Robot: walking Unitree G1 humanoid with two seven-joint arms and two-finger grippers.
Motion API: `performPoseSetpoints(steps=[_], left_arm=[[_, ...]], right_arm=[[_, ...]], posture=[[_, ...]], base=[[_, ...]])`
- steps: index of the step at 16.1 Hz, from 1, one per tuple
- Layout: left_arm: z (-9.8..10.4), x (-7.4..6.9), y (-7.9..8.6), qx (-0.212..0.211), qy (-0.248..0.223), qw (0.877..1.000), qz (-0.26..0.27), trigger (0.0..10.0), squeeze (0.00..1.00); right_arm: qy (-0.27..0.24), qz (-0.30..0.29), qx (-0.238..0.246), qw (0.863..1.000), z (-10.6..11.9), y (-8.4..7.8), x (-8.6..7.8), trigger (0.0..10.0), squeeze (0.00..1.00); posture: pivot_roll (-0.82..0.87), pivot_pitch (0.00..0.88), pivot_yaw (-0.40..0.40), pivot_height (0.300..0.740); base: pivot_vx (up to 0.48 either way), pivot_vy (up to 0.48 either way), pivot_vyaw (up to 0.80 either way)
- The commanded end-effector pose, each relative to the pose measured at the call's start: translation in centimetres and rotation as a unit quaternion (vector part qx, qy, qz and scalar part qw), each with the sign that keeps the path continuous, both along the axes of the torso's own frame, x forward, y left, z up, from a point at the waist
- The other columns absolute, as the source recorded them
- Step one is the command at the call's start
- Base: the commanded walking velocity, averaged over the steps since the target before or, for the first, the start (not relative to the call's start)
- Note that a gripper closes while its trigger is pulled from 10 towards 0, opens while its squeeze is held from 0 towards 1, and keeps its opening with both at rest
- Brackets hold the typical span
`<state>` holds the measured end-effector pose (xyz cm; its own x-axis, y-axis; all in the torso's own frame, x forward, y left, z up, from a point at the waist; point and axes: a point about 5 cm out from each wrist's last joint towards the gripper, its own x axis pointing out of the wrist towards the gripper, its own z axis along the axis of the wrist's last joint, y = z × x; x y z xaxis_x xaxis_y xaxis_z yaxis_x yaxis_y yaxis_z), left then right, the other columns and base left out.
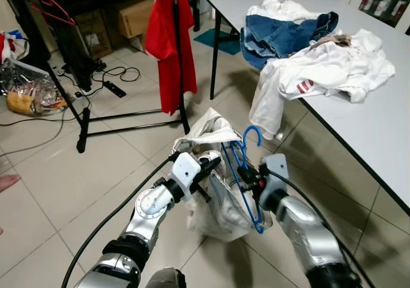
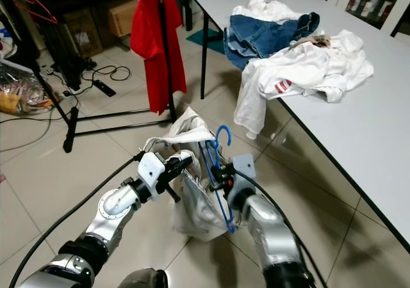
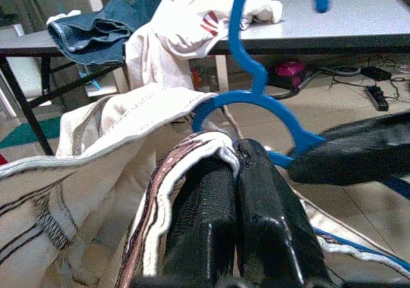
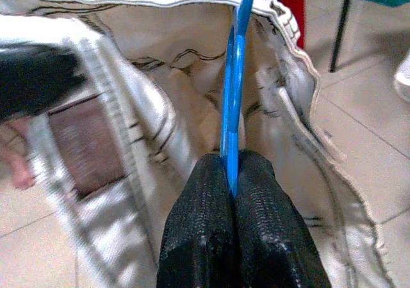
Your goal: Hang hanger
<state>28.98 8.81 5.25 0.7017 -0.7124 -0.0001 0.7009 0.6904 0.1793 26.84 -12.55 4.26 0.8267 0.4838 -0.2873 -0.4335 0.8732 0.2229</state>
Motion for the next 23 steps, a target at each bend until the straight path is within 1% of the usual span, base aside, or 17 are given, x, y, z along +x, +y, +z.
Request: performPoseSetpoints(steps=[1,3,6,8,9,11,12,13,15,17,18,19,21,23], left_arm=[[1.0,0.4,0.2,-0.011,-0.03,0.999,0.009,0.0,0.0],[1.0,0.4,0.4,-0.008,-0.031,0.999,0.016,0.0,0.0],[0.7,0.3,0.9,-0.006,-0.027,0.999,0.029,0.0,0.0],[0.7,0.3,1.2,-0.006,-0.03,0.999,0.039,0.0,0.0],[0.8,0.4,1.4,-0.009,-0.035,0.998,0.047,0.0,0.0],[1.1,0.5,1.2,-0.017,-0.038,0.998,0.044,0.0,0.0],[1.0,0.4,0.9,-0.017,-0.034,0.999,0.033,0.0,0.0],[0.6,-0.1,0.2,-0.016,-0.025,1.0,0.007,0.0,0.0],[0.4,-0.4,-0.1,-0.018,-0.021,1.0,-0.002,0.0,0.0],[0.2,-0.7,-0.6,-0.019,-0.019,1.0,-0.013,0.0,0.0],[0.3,-0.7,-0.7,-0.017,-0.021,1.0,-0.015,0.0,0.0],[0.4,-0.6,-0.8,-0.016,-0.025,0.999,-0.019,0.0,0.0],[0.6,-0.5,-0.8,-0.017,-0.027,0.999,-0.022,0.0,0.0],[0.6,-0.7,-1.0,-0.003,-0.037,0.999,-0.04,0.0,0.0]], right_arm=[[-0.018,0.012,0.008,1.0,1.0,0.0,0.1,10.0,0.0],[-0.024,0.017,0.004,1.0,1.3,-0.5,-0.1,10.0,0.0],[-0.025,0.042,-0.021,0.999,1.1,-0.8,-1.0,10.0,0.0],[-0.019,0.058,-0.048,0.997,0.5,-1.1,-2.0,10.0,0.0],[-0.017,0.066,-0.071,0.995,0.0,-1.3,-2.5,10.0,0.0],[-0.019,0.062,-0.089,0.994,-0.3,-1.4,-2.7,10.0,0.0],[-0.027,0.05,-0.084,0.995,0.1,-1.3,-2.3,10.0,0.0],[-0.045,0.017,-0.062,0.997,1.3,-0.8,-1.0,10.0,0.0],[-0.053,0.007,-0.046,0.997,2.0,-0.3,-0.4,10.0,0.0],[-0.066,0.014,-0.023,0.997,3.0,1.2,0.4,10.0,0.0],[-0.065,0.015,-0.013,0.998,3.0,1.5,0.5,10.0,0.0],[-0.054,0.007,0.021,0.998,3.1,2.3,0.7,10.0,0.0],[-0.051,-0.001,0.041,0.998,3.4,2.7,1.1,10.0,0.0],[-0.052,-0.009,0.056,0.997,3.8,3.0,1.8,10.0,0.0]], posture=[[0.04,0.0,0.037,0.74],[0.04,0.0,0.035,0.74],[0.04,0.0,0.032,0.74],[0.04,0.0,0.028,0.74],[0.04,0.0,0.028,0.74],[0.04,0.0,0.024,0.74],[0.04,0.0,0.024,0.74],[0.03,0.002,0.022,0.74],[0.03,0.002,0.022,0.74],[0.03,0.002,0.028,0.74],[0.03,0.002,0.027,0.74],[0.03,0.003,0.025,0.74],[0.04,0.003,0.026,0.74],[0.04,0.004,0.028,0.74]], base=[[0.0,0.0,0.0],[0.0,0.0,0.0],[0.0,0.0,0.0],[0.0,0.0,0.0],[0.0,0.0,0.0],[0.0,0.0,0.0],[0.0,0.0,0.0],[0.0,0.0,0.0],[0.0,0.0,0.0],[0.0,0.0,0.0],[0.0,0.0,0.0],[0.0,0.0,0.0],[0.0,0.0,0.0],[0.0,0.0,0.0]])
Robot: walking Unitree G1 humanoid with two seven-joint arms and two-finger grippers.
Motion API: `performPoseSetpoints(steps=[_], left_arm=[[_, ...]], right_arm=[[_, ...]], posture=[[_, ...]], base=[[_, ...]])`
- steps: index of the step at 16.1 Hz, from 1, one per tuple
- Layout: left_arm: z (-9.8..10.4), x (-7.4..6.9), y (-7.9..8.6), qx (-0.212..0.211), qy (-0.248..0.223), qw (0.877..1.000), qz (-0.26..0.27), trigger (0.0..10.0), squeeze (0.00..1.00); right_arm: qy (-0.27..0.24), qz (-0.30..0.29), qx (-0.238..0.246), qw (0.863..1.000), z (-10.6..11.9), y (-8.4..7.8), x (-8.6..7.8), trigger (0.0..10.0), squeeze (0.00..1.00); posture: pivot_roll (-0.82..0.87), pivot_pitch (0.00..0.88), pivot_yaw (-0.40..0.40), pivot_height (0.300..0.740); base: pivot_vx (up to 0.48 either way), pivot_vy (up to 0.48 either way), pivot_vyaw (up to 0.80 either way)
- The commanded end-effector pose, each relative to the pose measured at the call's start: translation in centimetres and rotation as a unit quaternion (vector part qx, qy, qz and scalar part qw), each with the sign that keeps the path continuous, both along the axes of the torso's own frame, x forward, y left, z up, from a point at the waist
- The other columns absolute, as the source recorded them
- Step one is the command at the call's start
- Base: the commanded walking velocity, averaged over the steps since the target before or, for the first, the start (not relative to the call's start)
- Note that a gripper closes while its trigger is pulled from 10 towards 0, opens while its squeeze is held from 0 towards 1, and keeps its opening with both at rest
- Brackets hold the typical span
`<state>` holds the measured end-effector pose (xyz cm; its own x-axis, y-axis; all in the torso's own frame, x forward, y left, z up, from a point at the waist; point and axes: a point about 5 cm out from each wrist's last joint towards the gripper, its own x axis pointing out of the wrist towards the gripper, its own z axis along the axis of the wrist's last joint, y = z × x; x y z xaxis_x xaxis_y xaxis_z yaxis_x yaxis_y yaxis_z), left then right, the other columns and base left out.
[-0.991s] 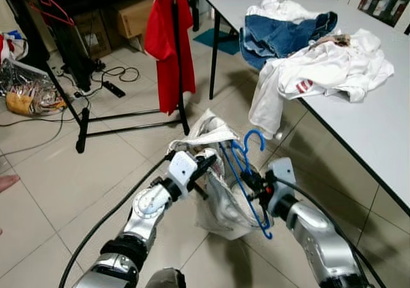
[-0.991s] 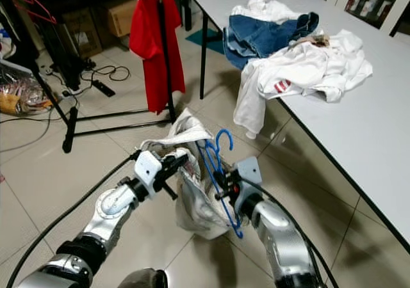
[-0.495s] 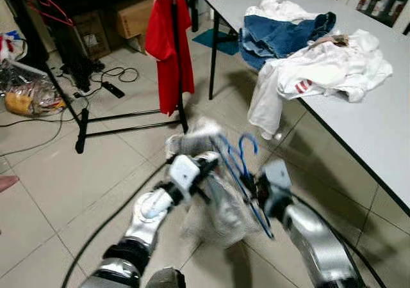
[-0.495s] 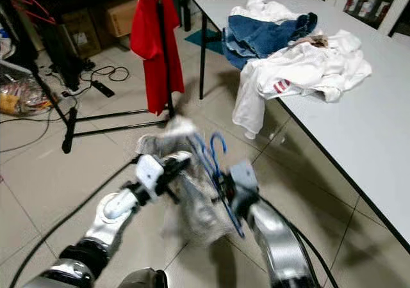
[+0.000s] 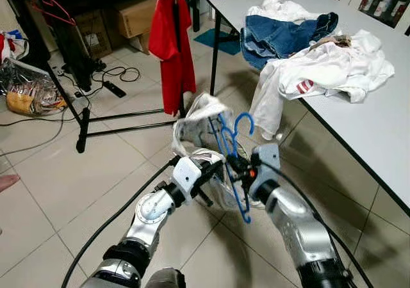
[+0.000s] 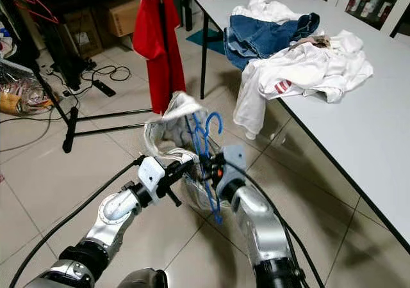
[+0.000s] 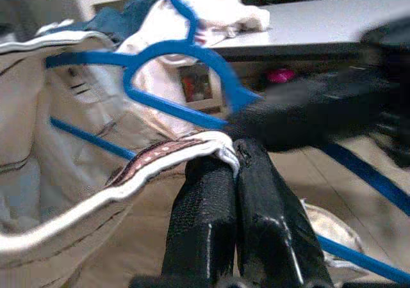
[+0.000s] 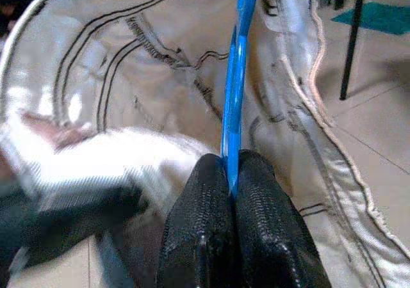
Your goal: Hang hanger
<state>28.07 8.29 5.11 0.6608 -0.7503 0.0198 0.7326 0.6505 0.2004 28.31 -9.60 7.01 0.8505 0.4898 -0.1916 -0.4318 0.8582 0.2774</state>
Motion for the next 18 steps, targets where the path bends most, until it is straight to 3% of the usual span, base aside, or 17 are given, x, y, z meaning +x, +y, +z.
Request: performPoseSetpoints(steps=[1,8,14,16,18], left_arm=[[0.8,0.0,-0.8,0.01,-0.032,0.999,-0.029,0.0,0.0],[2.0,0.2,-1.4,0.028,-0.073,0.995,-0.066,0.0,0.0],[2.5,-0.2,-1.7,0.074,-0.113,0.984,-0.116,0.0,0.0],[2.5,-0.4,-1.7,0.082,-0.119,0.982,-0.123,0.0,0.0],[2.7,-0.5,-2.0,0.09,-0.133,0.978,-0.137,0.0,0.0]], right_arm=[[-0.02,-0.004,0.02,1.0,1.2,0.3,0.8,10.0,0.0],[-0.015,-0.015,0.094,0.995,0.9,1.5,1.4,10.0,0.0],[-0.019,-0.011,0.099,0.995,0.6,1.3,1.7,10.0,0.0],[-0.039,-0.015,0.125,0.991,1.4,1.3,1.9,10.0,0.0],[-0.052,-0.016,0.115,0.992,1.5,1.3,2.0,10.0,0.0]], posture=[[0.04,0.004,0.028,0.74],[0.05,0.0,0.05,0.74],[0.05,0.0,0.059,0.74],[0.05,0.0,0.058,0.74],[0.05,0.0,0.058,0.74]], base=[[0.0,0.0,0.0],[0.0,0.0,0.0],[0.0,0.0,0.0],[0.0,0.0,0.0],[0.0,0.0,0.0]])
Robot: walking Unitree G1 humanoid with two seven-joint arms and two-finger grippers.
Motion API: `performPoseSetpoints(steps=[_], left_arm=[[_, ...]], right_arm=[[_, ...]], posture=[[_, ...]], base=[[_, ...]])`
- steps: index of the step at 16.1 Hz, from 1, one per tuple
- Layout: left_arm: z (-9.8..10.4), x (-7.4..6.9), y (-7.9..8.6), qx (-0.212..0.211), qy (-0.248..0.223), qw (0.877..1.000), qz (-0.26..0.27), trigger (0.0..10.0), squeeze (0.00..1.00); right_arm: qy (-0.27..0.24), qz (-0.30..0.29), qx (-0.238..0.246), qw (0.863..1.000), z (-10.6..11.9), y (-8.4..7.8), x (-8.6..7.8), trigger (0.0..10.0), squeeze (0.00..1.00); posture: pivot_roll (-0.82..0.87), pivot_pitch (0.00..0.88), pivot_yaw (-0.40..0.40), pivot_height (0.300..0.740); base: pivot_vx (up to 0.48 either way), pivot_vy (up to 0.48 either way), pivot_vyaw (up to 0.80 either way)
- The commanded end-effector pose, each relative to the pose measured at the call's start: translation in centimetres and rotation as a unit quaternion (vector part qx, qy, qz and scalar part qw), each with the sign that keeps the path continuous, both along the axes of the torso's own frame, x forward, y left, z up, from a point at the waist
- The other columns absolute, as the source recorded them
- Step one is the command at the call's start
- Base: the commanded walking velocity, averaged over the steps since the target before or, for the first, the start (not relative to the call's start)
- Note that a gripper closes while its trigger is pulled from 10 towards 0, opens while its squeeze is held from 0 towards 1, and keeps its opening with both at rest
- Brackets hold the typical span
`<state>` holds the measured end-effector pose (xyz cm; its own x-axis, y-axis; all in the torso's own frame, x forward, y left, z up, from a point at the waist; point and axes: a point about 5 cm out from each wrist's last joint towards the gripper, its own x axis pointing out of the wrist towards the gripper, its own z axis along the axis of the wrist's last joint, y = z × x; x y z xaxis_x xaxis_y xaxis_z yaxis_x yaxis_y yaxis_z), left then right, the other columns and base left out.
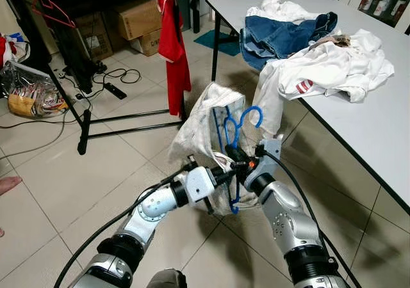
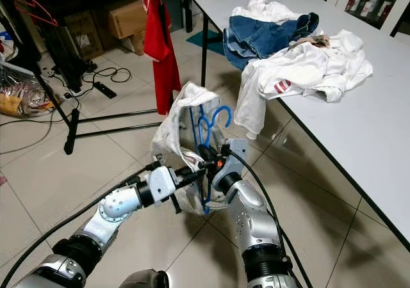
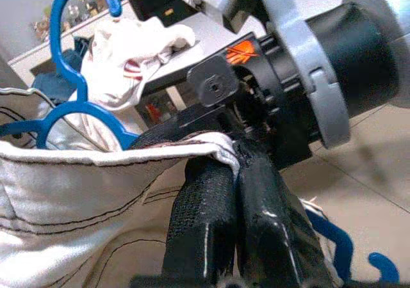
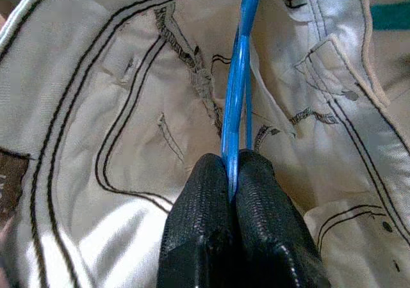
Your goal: Hang hanger
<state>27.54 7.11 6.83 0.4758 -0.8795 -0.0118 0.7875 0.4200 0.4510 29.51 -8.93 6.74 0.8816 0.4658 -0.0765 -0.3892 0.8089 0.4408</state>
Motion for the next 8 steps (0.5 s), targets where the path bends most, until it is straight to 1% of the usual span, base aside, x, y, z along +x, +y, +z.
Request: performPoseSetpoints(steps=[1,3,4,6,8], left_arm=[[1.1,0.0,-0.9,0.001,-0.034,0.999,-0.03,0.0,0.0],[1.1,-0.3,-1.2,0.017,-0.047,0.998,-0.048,0.0,0.0],[1.1,-0.4,-1.3,0.021,-0.049,0.997,-0.052,0.0,0.0],[1.0,-0.5,-1.2,0.023,-0.051,0.997,-0.054,0.0,0.0],[1.1,-0.6,-1.3,0.028,-0.054,0.996,-0.059,0.0,0.0]], right_arm=[[-0.043,0.01,0.011,0.999,1.7,0.6,0.8,10.0,0.0],[-0.045,-0.002,0.015,0.999,1.5,0.3,0.7,10.0,0.0],[-0.052,-0.01,0.022,0.998,1.8,0.0,0.8,10.0,0.0],[-0.069,-0.027,0.035,0.997,2.5,-0.3,1.2,10.0,0.0],[-0.073,-0.031,0.036,0.996,2.6,-0.3,1.3,10.0,0.0]], posture=[[0.05,0.0,0.058,0.74],[0.05,0.0,0.056,0.74],[0.05,0.0,0.057,0.74],[0.05,0.0,0.059,0.74],[0.05,0.0,0.059,0.74]], base=[[0.0,0.0,0.0],[0.0,0.0,0.0],[0.0,0.0,0.0],[0.0,0.0,0.0],[0.0,0.0,0.0]])
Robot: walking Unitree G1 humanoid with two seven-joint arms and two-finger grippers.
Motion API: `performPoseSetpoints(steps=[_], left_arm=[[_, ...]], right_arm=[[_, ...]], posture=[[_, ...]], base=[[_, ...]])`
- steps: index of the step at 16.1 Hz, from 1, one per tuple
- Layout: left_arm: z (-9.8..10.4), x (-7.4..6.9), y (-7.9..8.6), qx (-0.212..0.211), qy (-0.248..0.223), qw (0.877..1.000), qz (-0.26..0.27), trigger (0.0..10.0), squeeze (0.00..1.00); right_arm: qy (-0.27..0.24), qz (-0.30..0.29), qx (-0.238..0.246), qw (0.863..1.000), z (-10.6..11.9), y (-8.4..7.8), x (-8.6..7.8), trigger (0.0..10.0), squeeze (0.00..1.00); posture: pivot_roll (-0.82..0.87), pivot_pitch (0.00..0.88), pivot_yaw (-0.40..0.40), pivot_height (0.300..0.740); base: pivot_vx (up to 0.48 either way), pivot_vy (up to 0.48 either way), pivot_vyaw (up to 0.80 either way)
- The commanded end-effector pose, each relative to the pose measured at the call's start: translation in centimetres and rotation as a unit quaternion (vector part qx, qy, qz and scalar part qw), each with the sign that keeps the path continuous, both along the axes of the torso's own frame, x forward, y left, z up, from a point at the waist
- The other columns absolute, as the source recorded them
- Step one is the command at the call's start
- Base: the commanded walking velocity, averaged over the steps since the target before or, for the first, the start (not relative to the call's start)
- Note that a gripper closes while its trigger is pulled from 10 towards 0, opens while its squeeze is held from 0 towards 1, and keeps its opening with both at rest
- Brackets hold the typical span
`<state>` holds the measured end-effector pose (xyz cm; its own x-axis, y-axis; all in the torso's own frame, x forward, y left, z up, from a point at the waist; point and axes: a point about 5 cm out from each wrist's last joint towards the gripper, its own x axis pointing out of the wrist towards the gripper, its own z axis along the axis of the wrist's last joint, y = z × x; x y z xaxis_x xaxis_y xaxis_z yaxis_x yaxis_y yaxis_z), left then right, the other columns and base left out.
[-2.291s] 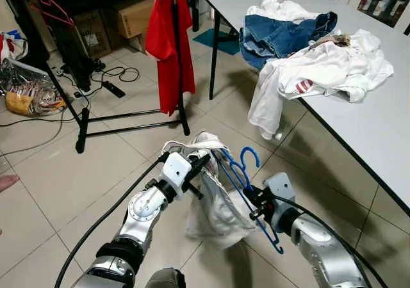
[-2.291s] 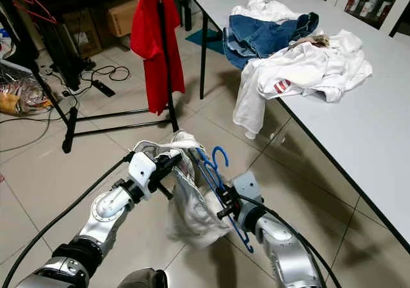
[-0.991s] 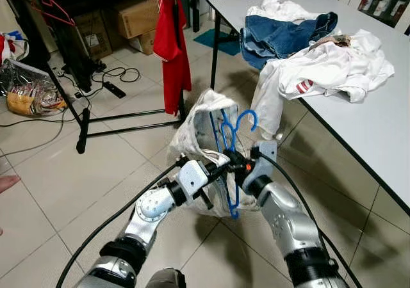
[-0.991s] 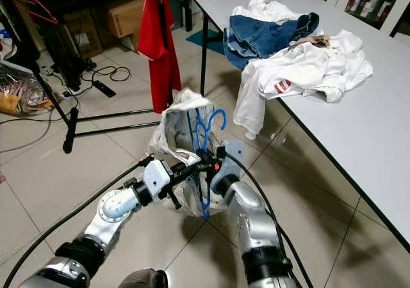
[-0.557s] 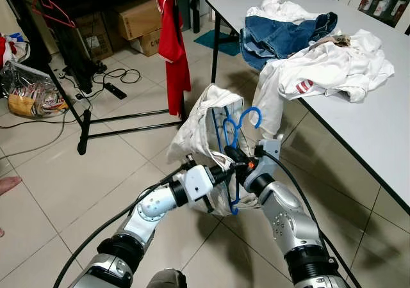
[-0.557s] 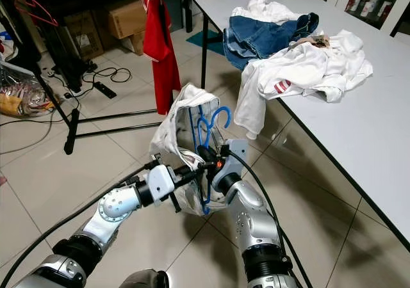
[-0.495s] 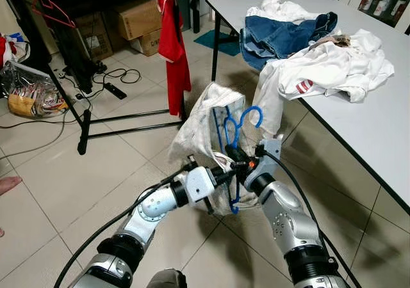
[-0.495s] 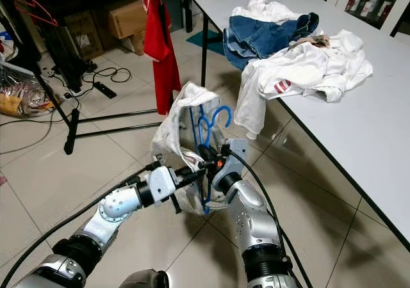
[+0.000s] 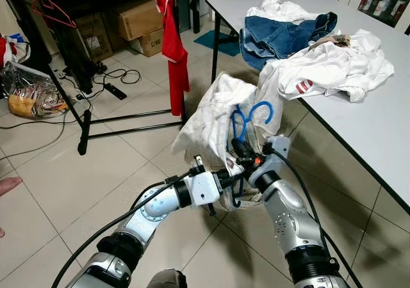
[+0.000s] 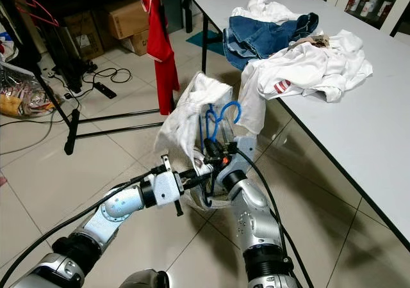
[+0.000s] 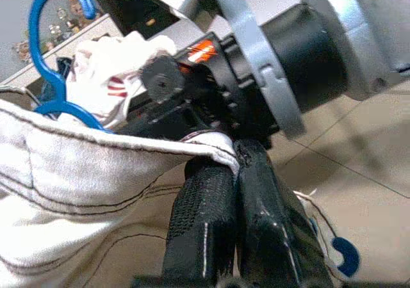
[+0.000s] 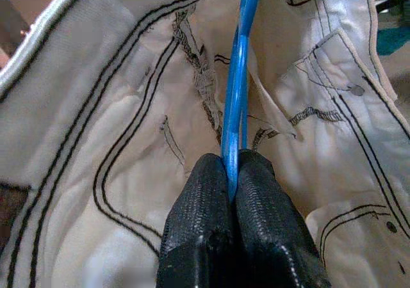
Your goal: Hang hanger
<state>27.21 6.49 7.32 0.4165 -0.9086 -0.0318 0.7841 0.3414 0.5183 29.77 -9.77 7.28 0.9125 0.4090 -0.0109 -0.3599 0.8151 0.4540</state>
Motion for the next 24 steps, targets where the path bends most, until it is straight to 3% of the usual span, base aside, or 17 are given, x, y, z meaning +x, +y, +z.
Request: performPoseSetpoints(steps=[1,7,10,13,16,24], left_arm=[[0.6,-0.3,-0.7,0.004,-0.025,0.999,-0.028,0.0,0.0],[0.6,-0.3,-0.7,0.007,-0.024,0.999,-0.029,0.0,0.0],[0.4,-0.4,-0.8,0.008,-0.019,0.999,-0.031,0.0,0.0],[0.5,-0.4,-1.0,0.016,-0.027,0.999,-0.04,0.0,0.0],[0.6,-0.4,-0.9,0.026,-0.037,0.998,-0.048,0.0,0.0],[0.4,-0.4,-1.1,0.024,-0.026,0.998,-0.051,0.0,0.0]], right_arm=[[-0.051,-0.002,0.017,0.999,2.3,0.6,1.2,10.0,0.0],[-0.073,-0.015,0.031,0.997,3.3,0.4,1.8,10.0,0.0],[-0.087,-0.062,0.032,0.994,3.9,-0.2,2.5,10.0,0.0],[-0.086,-0.048,0.031,0.995,3.9,0.7,2.8,10.0,0.0],[-0.081,-0.036,0.077,0.993,3.8,0.9,2.6,10.0,0.0],[-0.129,-0.052,0.088,0.986,6.7,1.6,3.9,10.0,0.0]], posture=[[0.05,0.0,0.059,0.74],[0.05,0.0,0.059,0.74],[0.05,0.0,0.058,0.74],[0.05,0.0,0.059,0.74],[0.05,0.0,0.057,0.74],[0.04,0.0,0.065,0.74]], base=[[0.0,0.0,0.0],[0.0,0.0,0.0],[0.0,0.0,0.0],[0.0,0.0,0.0],[0.0,0.0,0.0],[0.0,0.0,0.0]])
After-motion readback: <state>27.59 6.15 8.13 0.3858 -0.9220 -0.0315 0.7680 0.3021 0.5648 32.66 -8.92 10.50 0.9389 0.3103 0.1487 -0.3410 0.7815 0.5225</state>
